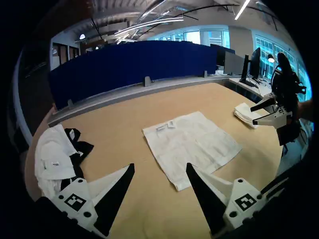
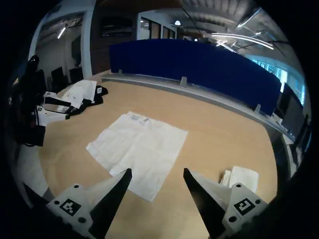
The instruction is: Fold towel
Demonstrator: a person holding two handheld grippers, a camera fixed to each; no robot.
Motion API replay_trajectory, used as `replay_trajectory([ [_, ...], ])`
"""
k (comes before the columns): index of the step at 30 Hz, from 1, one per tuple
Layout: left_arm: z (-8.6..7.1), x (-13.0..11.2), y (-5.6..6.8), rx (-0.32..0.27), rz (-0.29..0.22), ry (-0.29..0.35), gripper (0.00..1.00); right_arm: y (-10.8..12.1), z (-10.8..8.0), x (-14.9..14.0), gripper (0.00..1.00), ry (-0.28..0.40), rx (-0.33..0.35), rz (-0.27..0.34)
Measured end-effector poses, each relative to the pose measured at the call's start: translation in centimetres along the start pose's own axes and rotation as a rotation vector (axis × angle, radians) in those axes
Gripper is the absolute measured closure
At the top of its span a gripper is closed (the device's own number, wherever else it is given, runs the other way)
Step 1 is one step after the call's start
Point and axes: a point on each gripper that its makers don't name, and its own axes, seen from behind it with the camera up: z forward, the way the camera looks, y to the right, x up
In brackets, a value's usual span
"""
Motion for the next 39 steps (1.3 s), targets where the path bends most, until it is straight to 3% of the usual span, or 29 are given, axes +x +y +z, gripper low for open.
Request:
replay_trajectory([
  [6, 2.1, -3.0, 1.1, -0.035, 0.019, -0.066, 0.04, -0.3, 1.7, -2.7, 0.00, -0.049, 0.014, -0.008],
  [12, 3.1, -5.1, 1.7, -0.065, 0.034, -0.125, 0.04, -0.5, 2.7, -5.2, 0.00, -0.105, 0.024, -0.025],
  [21, 3.7, -6.4, 2.3, -0.101, 0.039, -0.171, 0.04, -0.6, 3.6, -7.0, 0.00, -0.153, 0.037, -0.035],
  [30, 4.6, -8.0, 3.8, -0.137, 0.071, -0.218, 0.04, -0.9, 4.5, -8.8, 0.00, -0.194, 0.049, -0.044],
  [39, 5.7, -9.2, 4.2, -0.147, 0.089, -0.248, 0.05, -1.4, 5.1, -9.9, 0.12, -0.220, 0.071, -0.035],
])
